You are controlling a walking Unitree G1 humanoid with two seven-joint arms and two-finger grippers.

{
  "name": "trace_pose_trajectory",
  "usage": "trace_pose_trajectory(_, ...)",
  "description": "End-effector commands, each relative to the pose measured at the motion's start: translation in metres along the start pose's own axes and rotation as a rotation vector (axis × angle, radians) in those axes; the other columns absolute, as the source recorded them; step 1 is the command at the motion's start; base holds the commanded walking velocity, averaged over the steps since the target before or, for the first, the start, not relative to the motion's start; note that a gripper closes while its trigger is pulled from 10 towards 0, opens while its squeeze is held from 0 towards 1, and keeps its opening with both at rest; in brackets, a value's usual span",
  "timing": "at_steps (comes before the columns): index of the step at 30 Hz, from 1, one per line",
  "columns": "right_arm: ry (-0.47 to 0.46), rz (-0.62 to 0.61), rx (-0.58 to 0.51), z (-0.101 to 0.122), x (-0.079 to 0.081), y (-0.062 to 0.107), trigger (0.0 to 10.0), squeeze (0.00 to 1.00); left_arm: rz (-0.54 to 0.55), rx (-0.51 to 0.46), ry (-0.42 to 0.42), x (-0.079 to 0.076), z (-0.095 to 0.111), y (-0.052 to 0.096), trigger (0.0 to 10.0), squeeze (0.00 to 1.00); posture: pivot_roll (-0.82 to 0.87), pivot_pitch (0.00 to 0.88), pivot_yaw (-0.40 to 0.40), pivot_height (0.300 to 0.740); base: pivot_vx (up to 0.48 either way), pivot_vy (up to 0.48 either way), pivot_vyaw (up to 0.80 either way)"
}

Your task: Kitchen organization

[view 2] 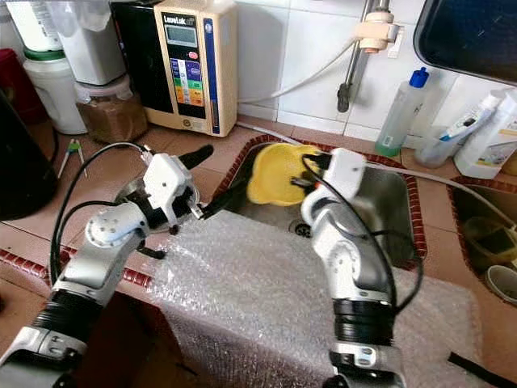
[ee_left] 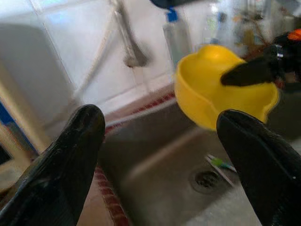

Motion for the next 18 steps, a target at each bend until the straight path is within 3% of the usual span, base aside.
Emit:
trace_pose_trajectory(1,0.008,-0.058,-0.054,0.011,-0.013,0.003,0.0,0.00,-0.050,0.019,0.010,-0.001,-0.001,-0.001,10.0,1.00,0.07,0.000,-0.018,0.740,0.000,0.000,0.00)
trace_pose_trajectory(3,0.036,-0.113,-0.049,0.008,-0.026,0.004,0.0,0.00,-0.113,0.042,0.020,-0.006,-0.004,0.001,10.0,1.00,0.07,0.000,-0.017,0.740,0.000,0.000,0.00)
trace_pose_trajectory(9,0.001,-0.291,-0.006,-0.009,-0.064,0.012,0.0,0.00,-0.255,0.139,0.014,-0.015,-0.016,0.009,10.0,1.00,0.06,0.000,-0.012,0.740,0.000,0.000,0.00)
trace_pose_trajectory(18,0.025,-0.425,0.045,-0.027,-0.088,0.023,0.0,0.00,-0.274,0.162,-0.020,-0.012,-0.017,0.010,10.0,1.00,0.06,0.000,-0.010,0.740,0.000,0.000,0.00)
Point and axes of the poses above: a point about 5 cm out from each wrist's last joint towards the gripper, its own y axis pointing back from the gripper into the wrist, its own z axis along the axis of the wrist's last joint, x = y × z, the point moved 3 cm from there along -y, pointing out of the wrist towards the gripper, and after that the axes turned 4 degrees about -y, right-handed, at the moved point
